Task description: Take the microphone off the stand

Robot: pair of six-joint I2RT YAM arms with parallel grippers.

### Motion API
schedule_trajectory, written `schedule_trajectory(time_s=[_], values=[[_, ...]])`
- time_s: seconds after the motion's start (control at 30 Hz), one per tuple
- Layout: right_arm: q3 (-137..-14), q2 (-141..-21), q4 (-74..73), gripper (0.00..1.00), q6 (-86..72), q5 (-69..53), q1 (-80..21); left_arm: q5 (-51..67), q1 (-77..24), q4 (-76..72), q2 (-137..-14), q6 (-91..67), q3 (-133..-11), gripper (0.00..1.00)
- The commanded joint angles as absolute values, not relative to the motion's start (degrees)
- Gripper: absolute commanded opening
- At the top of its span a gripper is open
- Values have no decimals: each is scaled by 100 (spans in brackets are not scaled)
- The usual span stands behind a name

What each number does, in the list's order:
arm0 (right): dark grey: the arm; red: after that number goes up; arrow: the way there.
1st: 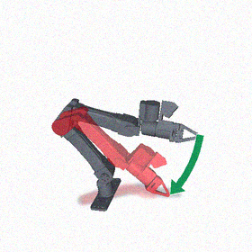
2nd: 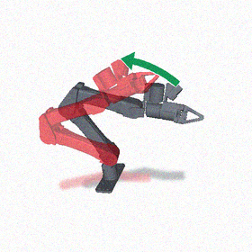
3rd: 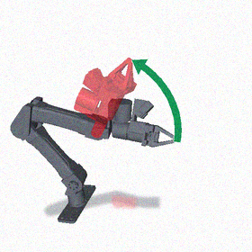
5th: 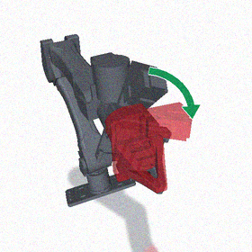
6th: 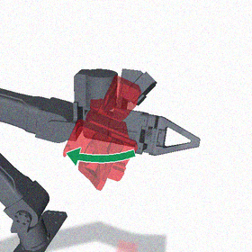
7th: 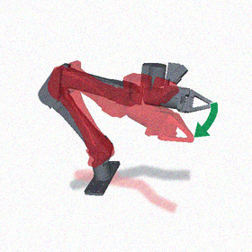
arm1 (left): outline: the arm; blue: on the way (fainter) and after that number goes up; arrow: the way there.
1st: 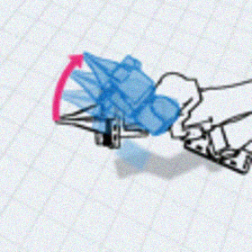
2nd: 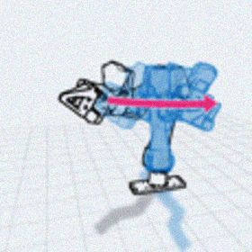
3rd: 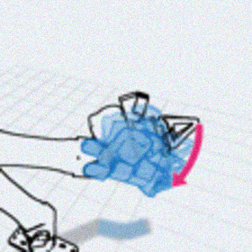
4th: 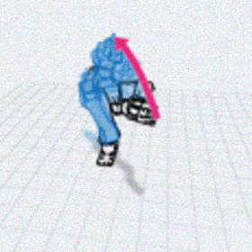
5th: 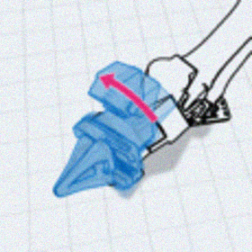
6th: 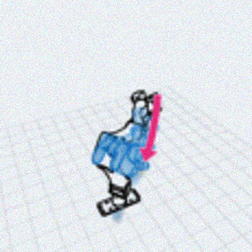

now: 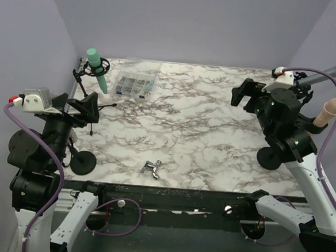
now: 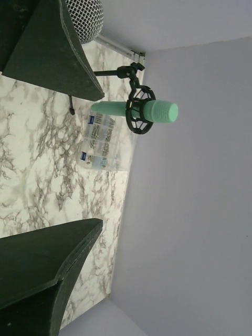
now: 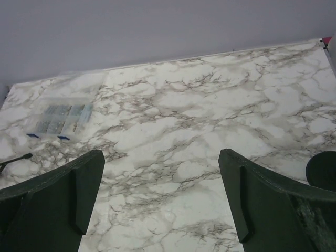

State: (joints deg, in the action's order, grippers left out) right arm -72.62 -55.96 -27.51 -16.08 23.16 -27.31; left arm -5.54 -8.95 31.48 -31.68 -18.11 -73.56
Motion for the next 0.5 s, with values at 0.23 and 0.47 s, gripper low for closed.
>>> schedule_trajectory(time_s=[0.23, 0.47], values=[[-7596, -6498, -3212, 100, -1790, 1772, -2705, -1460, -858, 4217, -3172, -1485, -7942, 99], [-7404, -6489, -2910, 100, -2046, 1616, -2702, -2893, -855, 4795, -3218, -1465, -8272, 99]])
